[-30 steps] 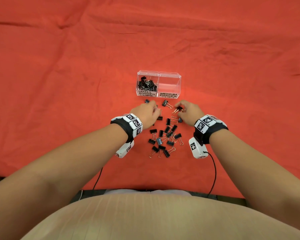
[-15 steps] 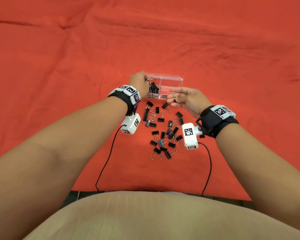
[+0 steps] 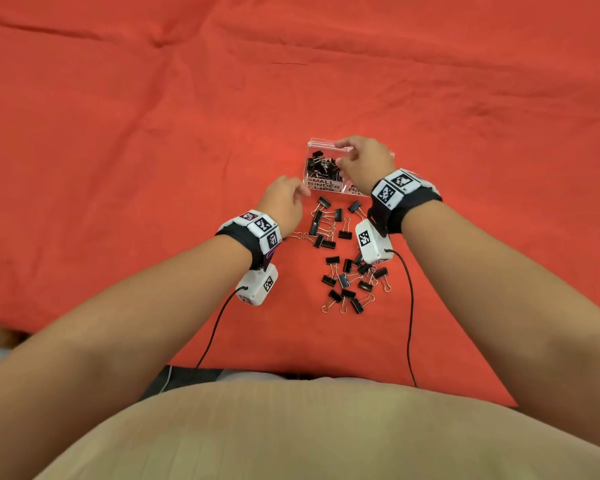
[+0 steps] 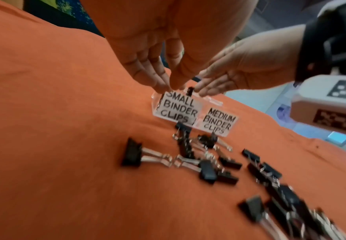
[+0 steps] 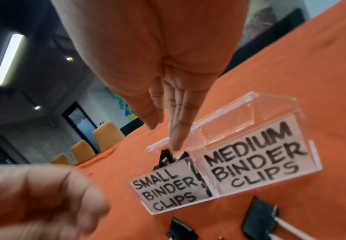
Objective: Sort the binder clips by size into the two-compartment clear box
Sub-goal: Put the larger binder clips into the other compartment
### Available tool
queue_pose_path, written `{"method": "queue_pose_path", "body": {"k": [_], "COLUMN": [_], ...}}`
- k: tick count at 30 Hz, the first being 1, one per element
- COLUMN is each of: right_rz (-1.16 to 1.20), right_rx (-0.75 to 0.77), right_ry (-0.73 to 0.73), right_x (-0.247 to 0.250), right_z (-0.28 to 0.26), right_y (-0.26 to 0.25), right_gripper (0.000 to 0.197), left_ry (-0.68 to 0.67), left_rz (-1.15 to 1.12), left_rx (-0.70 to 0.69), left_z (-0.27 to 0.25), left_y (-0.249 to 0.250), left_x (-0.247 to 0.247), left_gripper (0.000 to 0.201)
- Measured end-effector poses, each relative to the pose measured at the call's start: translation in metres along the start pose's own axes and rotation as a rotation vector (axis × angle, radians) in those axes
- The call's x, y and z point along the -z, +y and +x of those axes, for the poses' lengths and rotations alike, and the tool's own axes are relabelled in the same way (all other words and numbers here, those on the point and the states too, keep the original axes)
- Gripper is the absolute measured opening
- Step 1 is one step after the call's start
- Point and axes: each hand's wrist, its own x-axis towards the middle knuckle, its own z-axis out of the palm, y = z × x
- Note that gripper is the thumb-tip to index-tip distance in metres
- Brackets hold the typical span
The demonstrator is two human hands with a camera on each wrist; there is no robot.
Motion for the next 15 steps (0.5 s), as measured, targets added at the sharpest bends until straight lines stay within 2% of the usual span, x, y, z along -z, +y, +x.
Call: {"method": "queue_pose_path", "body": {"k": [4, 8, 12, 15], "right_rz": [-0.032, -0.089, -0.277, -0.256], "right_rx": [0.007, -0.024, -0.052, -0.065], "right_ry": [0.037, -0.084, -0.299, -0.239], "right_x": [0.003, -0.005, -0.022, -0.022], "right_z": [-0.023, -0.062, -0.090, -0.095], "right_y": [0.015, 0.043, 0.075, 0.092], "right_gripper": [0.021, 0.015, 0.023, 0.031], "left_ry": [-0.095, -0.211, -0.260, -0.292], "left_rz": [0.077, 0.173, 0.220, 0.226], "left_rx": [0.014, -0.013, -0.054, -0.102], "left_z": [-0.016, -0.029, -0.038, -0.040], "left_y": [-0.029, -0.043, -0.044, -0.040], "left_x": [-0.008, -0.016, -0.023, -0.023], "left_gripper": [0.031, 0.032, 0.034, 0.029]}}
